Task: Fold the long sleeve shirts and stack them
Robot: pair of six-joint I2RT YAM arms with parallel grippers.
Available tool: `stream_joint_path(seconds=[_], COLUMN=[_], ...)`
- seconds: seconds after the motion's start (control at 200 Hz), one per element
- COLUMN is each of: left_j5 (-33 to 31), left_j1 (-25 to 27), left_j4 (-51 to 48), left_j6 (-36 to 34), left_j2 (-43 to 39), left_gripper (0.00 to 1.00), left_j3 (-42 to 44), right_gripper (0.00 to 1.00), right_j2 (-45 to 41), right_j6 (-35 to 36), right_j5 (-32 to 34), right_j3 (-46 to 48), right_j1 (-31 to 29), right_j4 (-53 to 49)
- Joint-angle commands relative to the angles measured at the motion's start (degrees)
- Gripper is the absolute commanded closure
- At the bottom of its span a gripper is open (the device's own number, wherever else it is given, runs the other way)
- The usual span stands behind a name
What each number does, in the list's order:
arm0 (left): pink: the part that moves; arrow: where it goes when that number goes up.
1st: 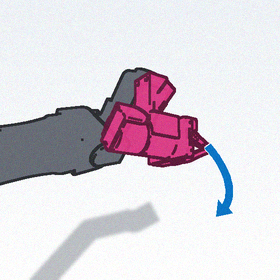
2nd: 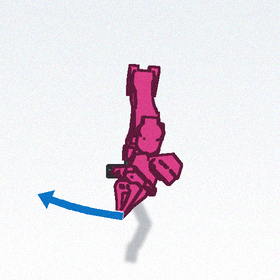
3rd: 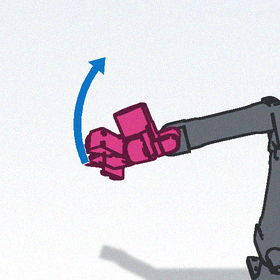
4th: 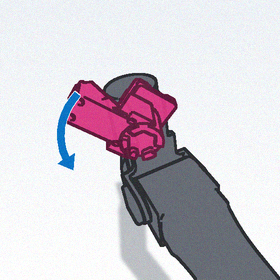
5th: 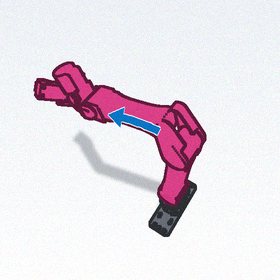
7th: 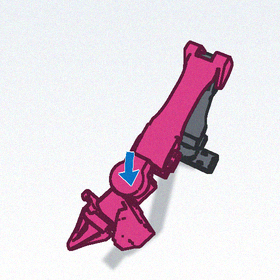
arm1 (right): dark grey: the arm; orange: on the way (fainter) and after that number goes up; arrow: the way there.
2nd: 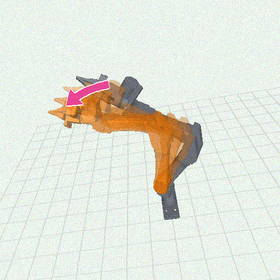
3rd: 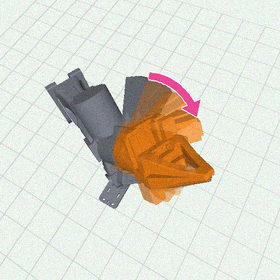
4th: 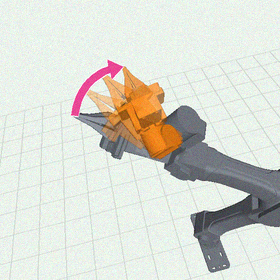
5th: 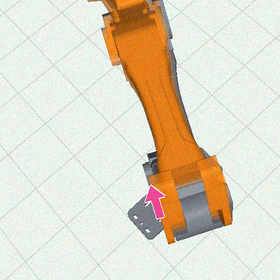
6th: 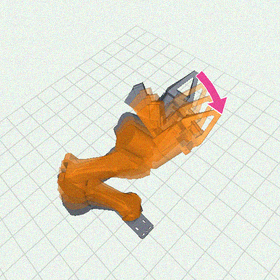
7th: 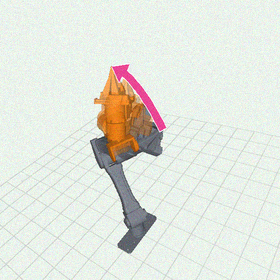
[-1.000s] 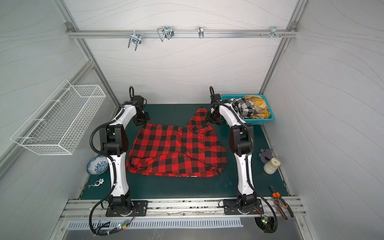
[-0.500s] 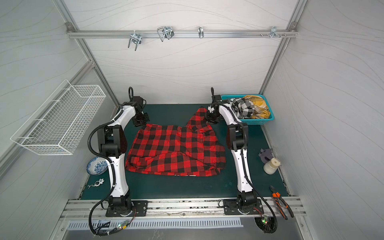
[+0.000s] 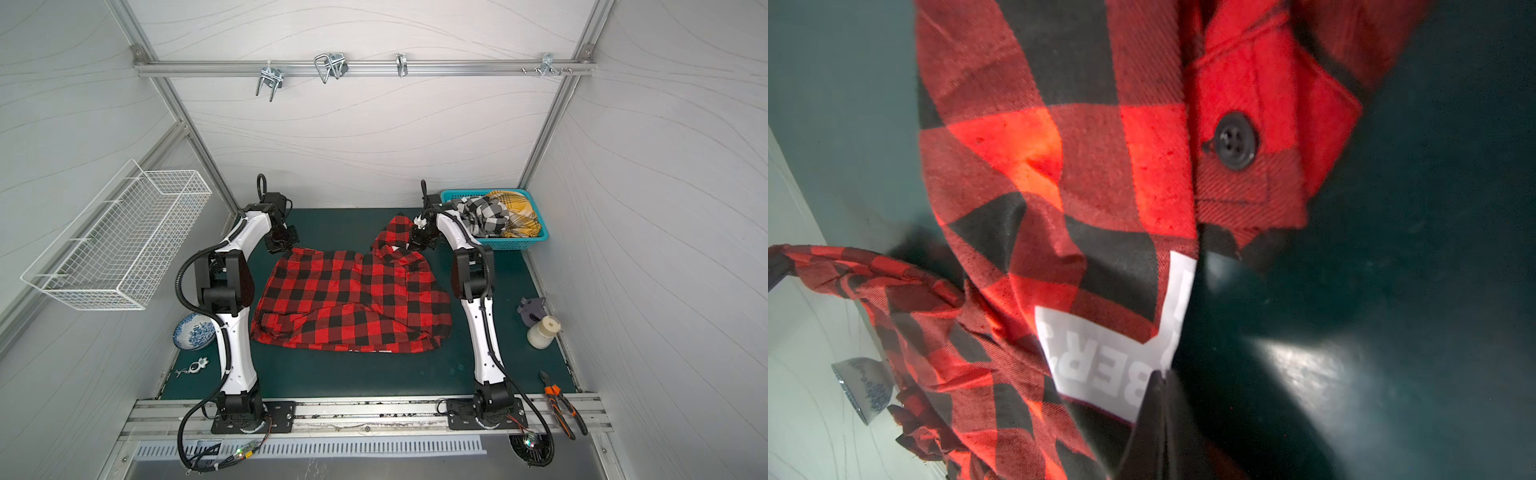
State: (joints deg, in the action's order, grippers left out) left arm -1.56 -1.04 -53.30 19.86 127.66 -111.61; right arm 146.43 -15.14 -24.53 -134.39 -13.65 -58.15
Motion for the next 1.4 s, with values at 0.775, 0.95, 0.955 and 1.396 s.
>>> stream_joint_path(seconds=[0.775, 0.95, 0.955, 1.396], left_j5=[6.98, 6.72, 6.69, 5.7], left_j1=[-2.21, -2.21, -2.21, -2.21], left_j4=[7.28, 6.72, 6.72, 6.0], left_j6=[5.41, 4.75, 4.75, 4.14], left_j2=[-6.07, -3.57, -3.56, -1.03], left_gripper=[1.0, 1.0, 1.0, 1.0], left_j3=[8.51, 6.86, 6.85, 4.56], right_gripper=[0.45, 0.44, 0.44, 0.63], right_j2=[-4.47, -0.26, -0.18, 3.86], right_j6=[0.21, 0.98, 1.03, -0.64], right_j5=[-2.38, -7.37, -7.55, -13.73], right_j3=[2.77, 0.37, 0.27, -3.6], right_j1=[3.41, 3.94, 3.88, 1.22], right_j4=[-3.19, -4.12, -4.19, -2.23])
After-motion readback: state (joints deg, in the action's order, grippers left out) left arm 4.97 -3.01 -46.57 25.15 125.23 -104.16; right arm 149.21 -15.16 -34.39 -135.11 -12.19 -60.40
